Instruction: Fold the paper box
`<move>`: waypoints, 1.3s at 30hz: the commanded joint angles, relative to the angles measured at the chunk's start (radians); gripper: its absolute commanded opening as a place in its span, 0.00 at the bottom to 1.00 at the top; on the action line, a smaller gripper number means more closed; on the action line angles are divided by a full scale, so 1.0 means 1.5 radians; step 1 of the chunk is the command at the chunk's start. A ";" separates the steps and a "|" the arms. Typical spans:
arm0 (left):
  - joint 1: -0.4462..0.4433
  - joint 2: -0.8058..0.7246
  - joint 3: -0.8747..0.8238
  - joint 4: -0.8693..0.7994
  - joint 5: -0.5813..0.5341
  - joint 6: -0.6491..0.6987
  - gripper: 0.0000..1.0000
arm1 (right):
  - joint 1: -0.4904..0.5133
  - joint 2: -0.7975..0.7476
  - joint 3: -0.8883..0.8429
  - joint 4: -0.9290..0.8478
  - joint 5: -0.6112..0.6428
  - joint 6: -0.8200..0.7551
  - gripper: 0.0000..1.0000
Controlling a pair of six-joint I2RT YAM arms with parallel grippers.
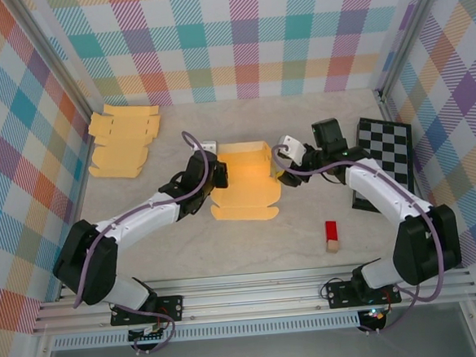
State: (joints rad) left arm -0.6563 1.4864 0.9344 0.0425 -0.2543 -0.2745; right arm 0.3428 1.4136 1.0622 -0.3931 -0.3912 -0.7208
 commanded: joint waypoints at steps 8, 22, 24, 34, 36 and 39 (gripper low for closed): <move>-0.038 0.049 0.051 -0.009 -0.016 0.023 0.00 | 0.045 0.061 0.028 0.117 0.043 0.117 0.67; -0.089 0.114 0.069 -0.022 -0.106 -0.005 0.00 | 0.049 0.124 -0.024 0.256 0.215 0.355 0.51; -0.097 0.129 0.075 -0.030 -0.141 -0.028 0.00 | 0.050 0.141 -0.021 0.255 0.253 0.394 0.44; -0.109 0.209 0.097 -0.092 -0.240 -0.189 0.00 | 0.088 0.228 -0.013 0.175 0.558 0.666 0.15; -0.109 0.217 0.095 -0.095 -0.243 -0.202 0.00 | 0.087 0.254 0.009 0.129 0.583 0.722 0.15; -0.109 0.231 0.096 -0.097 -0.251 -0.208 0.00 | 0.088 0.284 0.020 0.127 0.569 0.758 0.16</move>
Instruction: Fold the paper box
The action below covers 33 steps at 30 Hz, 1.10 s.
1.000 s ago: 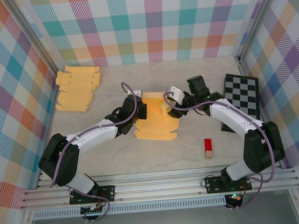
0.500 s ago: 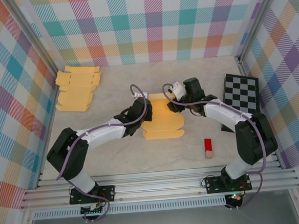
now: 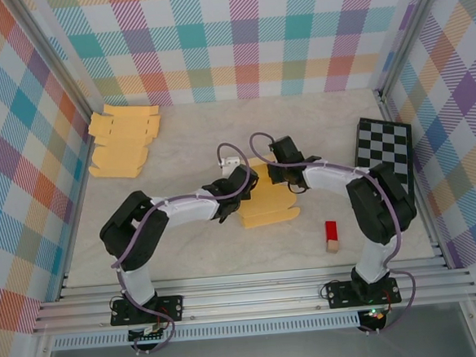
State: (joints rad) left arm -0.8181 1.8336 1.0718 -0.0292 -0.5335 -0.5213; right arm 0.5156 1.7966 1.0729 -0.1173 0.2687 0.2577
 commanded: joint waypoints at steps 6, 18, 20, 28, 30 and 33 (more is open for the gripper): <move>-0.001 0.029 0.005 -0.037 -0.101 -0.042 0.00 | -0.028 0.041 0.004 -0.044 0.131 0.149 0.17; -0.002 0.059 -0.010 -0.023 -0.143 -0.029 0.00 | -0.027 0.028 -0.038 0.019 0.123 0.116 0.22; -0.002 0.061 -0.006 -0.025 -0.133 -0.025 0.00 | -0.028 0.028 -0.044 0.044 0.097 0.084 0.10; -0.002 0.050 -0.007 -0.050 -0.127 -0.055 0.00 | -0.029 0.061 -0.018 -0.075 0.233 0.181 0.03; -0.001 0.050 -0.005 -0.056 -0.133 -0.053 0.00 | -0.028 0.069 -0.009 -0.099 0.239 0.192 0.06; 0.001 0.047 -0.006 -0.058 -0.140 -0.042 0.00 | -0.029 0.062 -0.013 -0.107 0.255 0.202 0.24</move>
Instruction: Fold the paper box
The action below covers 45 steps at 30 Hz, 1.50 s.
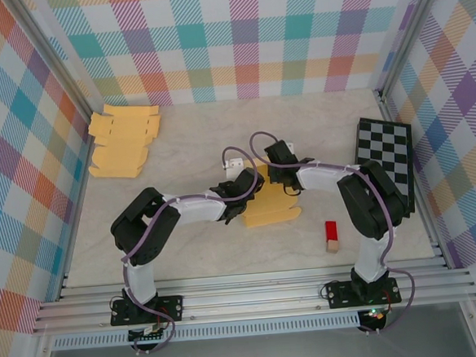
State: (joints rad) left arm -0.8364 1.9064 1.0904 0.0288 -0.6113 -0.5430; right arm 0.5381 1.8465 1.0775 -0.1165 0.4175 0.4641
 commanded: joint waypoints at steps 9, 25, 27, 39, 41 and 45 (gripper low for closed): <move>0.022 -0.007 -0.024 -0.101 -0.088 -0.013 0.00 | -0.059 -0.072 -0.078 -0.003 0.022 -0.038 0.39; 0.025 0.011 -0.006 -0.107 -0.096 -0.004 0.00 | -0.060 -0.271 -0.112 -0.014 -0.314 -0.139 0.61; 0.026 0.008 -0.016 -0.087 -0.091 0.007 0.00 | -0.064 -0.287 -0.086 -0.058 -0.303 -0.132 0.62; 0.025 -0.011 -0.065 0.000 -0.072 0.045 0.00 | -0.084 -0.123 0.098 -0.110 -0.350 -0.066 0.55; 0.026 -0.011 -0.070 0.008 -0.071 0.047 0.00 | -0.084 -0.098 0.106 -0.098 -0.366 -0.056 0.48; 0.025 -0.011 -0.077 0.018 -0.067 0.053 0.00 | -0.084 -0.072 0.094 -0.073 -0.387 -0.034 0.39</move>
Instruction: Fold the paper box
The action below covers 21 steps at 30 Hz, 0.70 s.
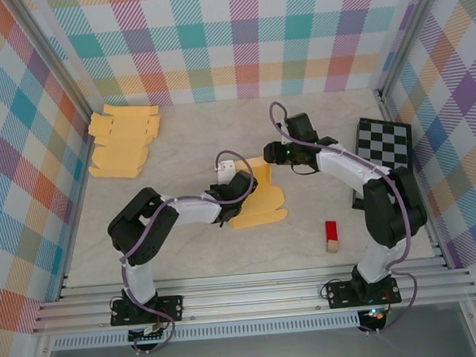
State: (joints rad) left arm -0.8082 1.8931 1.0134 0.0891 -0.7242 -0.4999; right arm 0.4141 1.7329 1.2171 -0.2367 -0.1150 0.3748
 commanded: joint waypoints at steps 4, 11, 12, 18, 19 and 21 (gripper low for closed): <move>0.006 -0.001 -0.030 -0.014 0.009 0.031 0.00 | 0.000 0.014 -0.025 0.021 -0.042 0.029 0.22; 0.007 0.007 -0.030 -0.004 0.027 0.037 0.00 | -0.001 -0.009 -0.130 0.083 -0.048 0.058 0.12; 0.007 0.007 -0.030 -0.001 0.030 0.038 0.00 | -0.001 -0.009 -0.139 0.086 -0.049 0.058 0.12; 0.008 0.001 -0.028 0.010 0.074 0.075 0.06 | 0.000 -0.044 -0.189 0.110 -0.009 0.067 0.13; 0.008 -0.006 -0.027 0.009 0.089 0.084 0.12 | -0.001 -0.049 -0.191 0.106 0.000 0.066 0.14; 0.010 -0.027 -0.028 0.001 0.112 0.093 0.21 | -0.001 -0.055 -0.191 0.094 0.021 0.062 0.14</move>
State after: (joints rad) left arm -0.7990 1.8854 0.9920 0.1394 -0.6628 -0.4183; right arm 0.4122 1.6398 0.9741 0.0338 -0.1535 0.4644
